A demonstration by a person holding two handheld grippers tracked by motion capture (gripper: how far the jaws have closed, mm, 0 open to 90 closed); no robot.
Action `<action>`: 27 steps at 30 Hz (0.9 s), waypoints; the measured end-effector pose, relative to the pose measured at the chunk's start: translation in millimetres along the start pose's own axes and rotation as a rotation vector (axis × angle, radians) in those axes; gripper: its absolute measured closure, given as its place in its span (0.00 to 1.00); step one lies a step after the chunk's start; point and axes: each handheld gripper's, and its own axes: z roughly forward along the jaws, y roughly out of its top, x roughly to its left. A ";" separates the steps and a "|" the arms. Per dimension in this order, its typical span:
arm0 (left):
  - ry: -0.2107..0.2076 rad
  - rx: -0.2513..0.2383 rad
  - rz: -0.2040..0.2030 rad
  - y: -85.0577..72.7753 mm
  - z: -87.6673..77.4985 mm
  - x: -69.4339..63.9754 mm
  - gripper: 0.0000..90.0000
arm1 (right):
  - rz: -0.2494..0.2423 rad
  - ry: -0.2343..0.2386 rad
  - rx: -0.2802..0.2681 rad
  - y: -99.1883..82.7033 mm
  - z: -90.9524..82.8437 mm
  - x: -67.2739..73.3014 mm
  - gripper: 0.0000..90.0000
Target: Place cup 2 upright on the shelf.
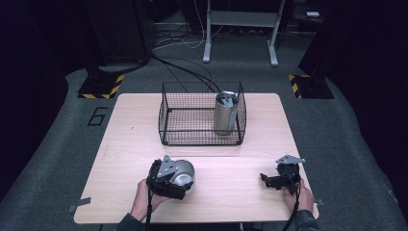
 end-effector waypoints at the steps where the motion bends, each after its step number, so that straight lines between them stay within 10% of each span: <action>1: 0.003 -0.002 -0.003 0.7 0.0 0.2 0.07 | 0.000 0.000 0.000 0.0 0.0 -0.1 0.00; 27: 0.014 0.008 -0.004 38.9 7.4 25.9 0.07 | 0.014 -0.009 -0.004 -4.3 -4.1 0.5 0.00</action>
